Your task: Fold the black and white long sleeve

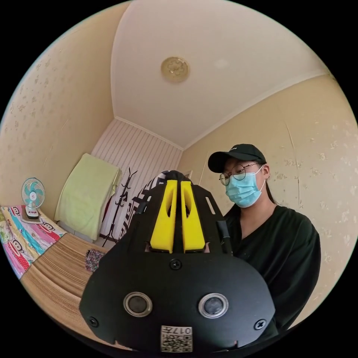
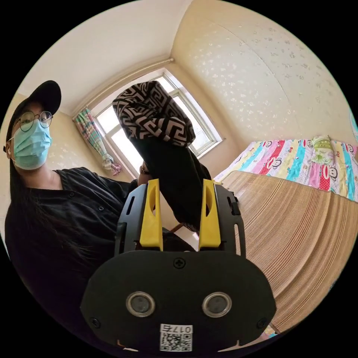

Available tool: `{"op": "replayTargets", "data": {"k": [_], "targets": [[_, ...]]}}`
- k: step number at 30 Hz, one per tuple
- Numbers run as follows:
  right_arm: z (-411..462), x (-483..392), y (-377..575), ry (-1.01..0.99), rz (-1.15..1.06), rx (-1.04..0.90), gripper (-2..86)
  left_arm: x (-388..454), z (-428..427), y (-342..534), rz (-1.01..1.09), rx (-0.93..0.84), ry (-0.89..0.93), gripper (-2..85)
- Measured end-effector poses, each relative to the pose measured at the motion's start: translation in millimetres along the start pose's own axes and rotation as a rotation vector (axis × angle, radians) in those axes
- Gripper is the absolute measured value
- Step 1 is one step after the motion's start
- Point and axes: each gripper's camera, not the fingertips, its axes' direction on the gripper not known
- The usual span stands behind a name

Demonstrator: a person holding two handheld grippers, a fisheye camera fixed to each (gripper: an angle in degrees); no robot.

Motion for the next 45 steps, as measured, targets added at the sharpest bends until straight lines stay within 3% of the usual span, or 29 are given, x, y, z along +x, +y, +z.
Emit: {"op": "replayTargets", "data": {"k": [4,7,9,12,16,18,24,28,32,38,43,45], "targets": [[-13,-8,-8,-0.042,-0.065,0.080,3.7,-3,-15,-1,-0.030,-0.026,-0.126,-0.3],[-42,-23,-13,0.032,-0.100,0.134,2.4,-11,-38,2,-0.147,-0.065,-0.363,1.0],[-67,-36,-15,0.077,-0.124,0.205,1.9,-27,-61,13,-0.347,-0.097,-0.652,5.4],[-87,-42,-19,0.150,-0.113,0.242,1.5,-47,-81,40,-0.535,-0.123,-0.847,10.7],[-87,-34,-29,0.327,0.009,0.168,1.3,-67,-80,71,-0.597,-0.074,-0.689,12.4],[-75,-32,-33,0.386,0.046,0.108,1.3,-90,-56,88,-0.656,-0.157,-0.576,12.4],[-64,-56,-45,0.265,-0.012,0.097,1.2,-132,24,106,-0.686,-0.407,-0.451,12.6],[-90,-82,-45,0.200,-0.111,0.147,1.3,-140,18,100,-0.681,-0.405,-0.513,13.2],[-161,-113,-34,-0.055,-0.339,0.255,1.3,-140,-41,94,-0.716,-0.349,-0.546,12.7],[-244,-155,-48,-0.428,-0.668,0.369,1.2,-153,-109,108,-0.774,-0.398,-0.632,15.5],[-259,-182,-85,-0.782,-0.905,0.434,1.0,-209,-115,153,-0.826,-0.464,-0.454,20.2],[-258,-187,-103,-0.939,-1.014,0.499,1.0,-246,-102,176,-0.784,-0.448,-0.287,20.6]]}}
